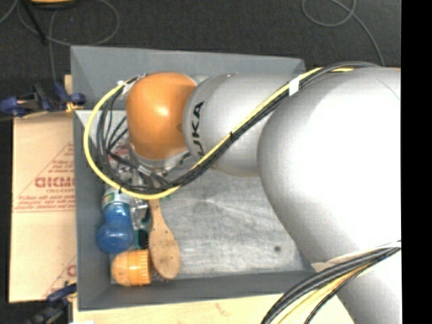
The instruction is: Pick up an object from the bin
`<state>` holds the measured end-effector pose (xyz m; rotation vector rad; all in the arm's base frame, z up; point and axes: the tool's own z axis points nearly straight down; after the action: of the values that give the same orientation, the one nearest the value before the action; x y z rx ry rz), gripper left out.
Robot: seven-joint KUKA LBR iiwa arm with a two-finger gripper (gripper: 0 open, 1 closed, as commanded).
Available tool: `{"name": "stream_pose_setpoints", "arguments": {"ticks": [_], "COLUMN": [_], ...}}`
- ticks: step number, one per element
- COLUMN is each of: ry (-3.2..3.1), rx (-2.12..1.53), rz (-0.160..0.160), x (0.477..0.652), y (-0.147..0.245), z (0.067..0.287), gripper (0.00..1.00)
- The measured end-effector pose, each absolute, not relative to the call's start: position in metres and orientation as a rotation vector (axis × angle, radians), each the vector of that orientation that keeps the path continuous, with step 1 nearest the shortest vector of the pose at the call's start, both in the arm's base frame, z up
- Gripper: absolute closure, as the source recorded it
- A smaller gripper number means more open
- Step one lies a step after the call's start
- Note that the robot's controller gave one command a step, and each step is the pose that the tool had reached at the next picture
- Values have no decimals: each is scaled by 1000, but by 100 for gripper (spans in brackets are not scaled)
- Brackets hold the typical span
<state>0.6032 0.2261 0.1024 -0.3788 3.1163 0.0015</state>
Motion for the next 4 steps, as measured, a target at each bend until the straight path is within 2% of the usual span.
{"name": "stream_pose_setpoints", "arguments": {"ticks": [1,4], "ry": [2961,2965], "rx": [-1004,-997], "rz": [-6,-5], "x": [599,599], "y": [234,234], "z": [96,96], "gripper": [100,100]}}
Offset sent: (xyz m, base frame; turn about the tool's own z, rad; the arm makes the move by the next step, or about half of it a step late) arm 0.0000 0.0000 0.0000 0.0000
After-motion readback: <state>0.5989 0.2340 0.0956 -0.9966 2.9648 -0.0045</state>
